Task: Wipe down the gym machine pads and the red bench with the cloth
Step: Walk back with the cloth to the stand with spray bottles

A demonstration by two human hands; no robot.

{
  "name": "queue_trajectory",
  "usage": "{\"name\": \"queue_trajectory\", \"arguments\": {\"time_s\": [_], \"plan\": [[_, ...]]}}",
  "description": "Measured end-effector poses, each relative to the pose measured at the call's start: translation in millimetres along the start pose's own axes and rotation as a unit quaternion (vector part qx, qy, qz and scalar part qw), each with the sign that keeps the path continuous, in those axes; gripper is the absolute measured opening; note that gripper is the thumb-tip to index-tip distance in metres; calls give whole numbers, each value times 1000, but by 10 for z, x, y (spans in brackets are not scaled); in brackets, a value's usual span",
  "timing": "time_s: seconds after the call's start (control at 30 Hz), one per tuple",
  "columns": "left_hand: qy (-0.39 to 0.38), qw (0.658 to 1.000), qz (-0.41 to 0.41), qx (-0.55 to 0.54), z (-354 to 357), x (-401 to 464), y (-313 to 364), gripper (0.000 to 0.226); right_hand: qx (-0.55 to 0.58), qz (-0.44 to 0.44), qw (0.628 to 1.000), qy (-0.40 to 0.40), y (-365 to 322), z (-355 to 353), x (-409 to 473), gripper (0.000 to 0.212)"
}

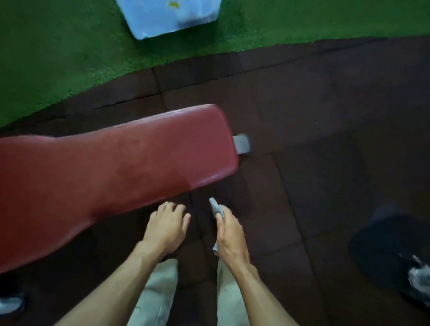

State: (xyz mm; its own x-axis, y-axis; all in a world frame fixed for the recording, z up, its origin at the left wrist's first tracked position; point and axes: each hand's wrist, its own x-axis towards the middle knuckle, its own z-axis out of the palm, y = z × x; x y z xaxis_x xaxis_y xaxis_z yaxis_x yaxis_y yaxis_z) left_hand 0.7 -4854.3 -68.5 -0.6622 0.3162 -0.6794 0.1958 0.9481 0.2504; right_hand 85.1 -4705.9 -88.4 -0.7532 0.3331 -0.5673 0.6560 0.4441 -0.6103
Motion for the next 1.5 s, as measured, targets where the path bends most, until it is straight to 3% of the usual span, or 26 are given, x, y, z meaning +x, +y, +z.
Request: {"name": "queue_trajectory", "arguments": {"time_s": [0.27, 0.5, 0.7, 1.0, 1.5], "plan": [[-104, 975, 146, 127, -317, -673, 1183, 38, 58, 150, 982, 97, 219, -898, -1099, 36], [-144, 942, 231, 196, -297, -498, 2749, 37, 180, 213, 945, 169, 851, -1998, -1208, 35], [-138, 928, 278, 208, -231, -277, 4157, 37, 211, 244, 925, 201, 1502, -3151, -1102, 33], [-136, 895, 346, 245, -293, 652, 6192, 38, 250, 259, 889, 282, 2240, -4858, -226, 29], [-143, 860, 404, 276, -1079, 2630, 10433, 38, 271, 276, 855, 347, 3341, -8635, 1878, 37]]}}
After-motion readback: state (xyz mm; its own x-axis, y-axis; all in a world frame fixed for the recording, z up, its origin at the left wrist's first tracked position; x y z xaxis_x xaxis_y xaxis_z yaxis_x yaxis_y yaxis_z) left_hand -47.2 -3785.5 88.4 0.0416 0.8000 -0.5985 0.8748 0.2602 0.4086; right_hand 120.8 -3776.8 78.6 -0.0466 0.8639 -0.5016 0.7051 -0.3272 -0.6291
